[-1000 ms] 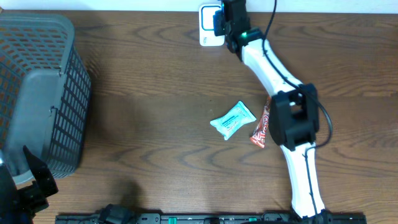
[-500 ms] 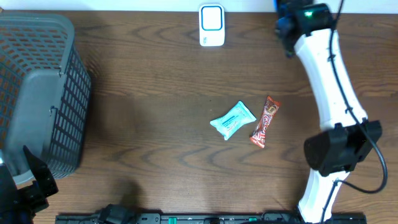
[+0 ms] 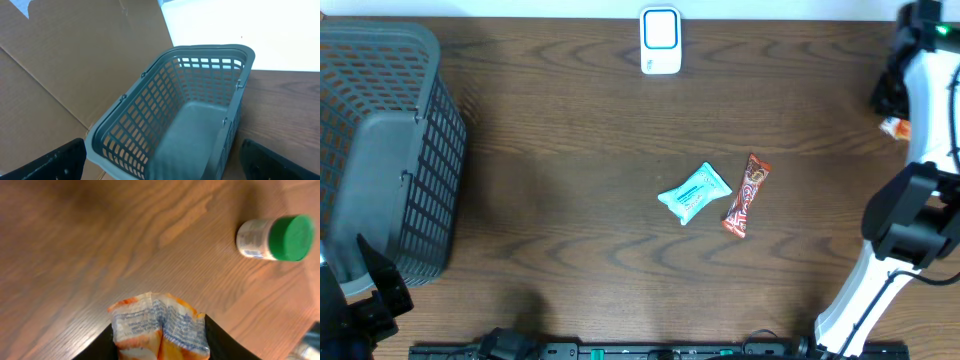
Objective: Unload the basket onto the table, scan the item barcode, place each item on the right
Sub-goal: 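Carry the orange pack right and set it down on the table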
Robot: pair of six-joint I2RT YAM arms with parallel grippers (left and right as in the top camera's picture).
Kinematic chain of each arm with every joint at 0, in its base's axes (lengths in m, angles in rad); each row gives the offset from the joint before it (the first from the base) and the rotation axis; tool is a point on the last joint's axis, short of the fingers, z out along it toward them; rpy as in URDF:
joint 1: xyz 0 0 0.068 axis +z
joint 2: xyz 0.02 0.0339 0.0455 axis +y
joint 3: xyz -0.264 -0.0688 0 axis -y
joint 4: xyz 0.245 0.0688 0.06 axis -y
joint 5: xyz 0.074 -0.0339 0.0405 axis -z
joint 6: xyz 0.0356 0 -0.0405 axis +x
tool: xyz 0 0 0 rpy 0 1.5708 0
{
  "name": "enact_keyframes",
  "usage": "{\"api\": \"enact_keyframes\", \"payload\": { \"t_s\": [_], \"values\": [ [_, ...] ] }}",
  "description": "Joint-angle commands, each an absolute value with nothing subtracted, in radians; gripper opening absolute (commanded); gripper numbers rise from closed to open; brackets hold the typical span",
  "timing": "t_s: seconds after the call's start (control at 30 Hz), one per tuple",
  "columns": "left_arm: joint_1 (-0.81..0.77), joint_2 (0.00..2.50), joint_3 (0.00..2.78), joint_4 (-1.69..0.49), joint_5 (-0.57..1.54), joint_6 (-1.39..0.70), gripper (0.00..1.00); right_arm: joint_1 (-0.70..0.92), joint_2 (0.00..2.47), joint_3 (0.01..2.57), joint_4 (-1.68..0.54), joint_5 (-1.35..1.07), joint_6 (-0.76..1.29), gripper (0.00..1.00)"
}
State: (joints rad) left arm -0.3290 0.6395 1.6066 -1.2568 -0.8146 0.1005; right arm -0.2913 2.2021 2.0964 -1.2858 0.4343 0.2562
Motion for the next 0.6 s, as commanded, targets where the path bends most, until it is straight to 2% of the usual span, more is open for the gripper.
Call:
{"api": "enact_keyframes", "payload": {
  "t_s": [0.0, 0.07, 0.13, 0.17, 0.2, 0.37, 0.57],
  "values": [
    [-0.325, 0.64, 1.607, -1.257, -0.82, 0.088, 0.98, -0.355, 2.251, 2.045, -1.256, 0.345, 0.277, 0.38],
    [-0.325, 0.64, 1.607, -1.257, -0.82, 0.088, 0.98, -0.379, 2.26, 2.032, -1.243, 0.326, 0.277, 0.51],
    [-0.325, 0.64, 1.607, -1.257, -0.82, 0.088, 0.98, -0.397, 2.263, 2.033, -1.237, 0.307, 0.276, 0.8],
    [-0.325, 0.64, 1.607, -1.257, -0.82, 0.088, 0.98, -0.404, 2.259, 2.041, -1.239, 0.304, 0.276, 0.92],
    [-0.325, 0.64, 1.607, -1.257, -0.82, 0.088, 0.98, -0.409, 2.255, 2.051, -1.245, 0.301, 0.276, 0.99],
    [-0.325, 0.64, 1.607, -1.257, -0.82, 0.088, 0.98, -0.415, 2.213, 2.132, -1.303, 0.245, 0.277, 0.99],
    [-0.325, 0.64, 1.607, -1.257, -0.82, 0.088, 0.98, -0.4, 2.121, 2.17, -1.396, -0.012, 0.276, 0.99]
  ]
}}
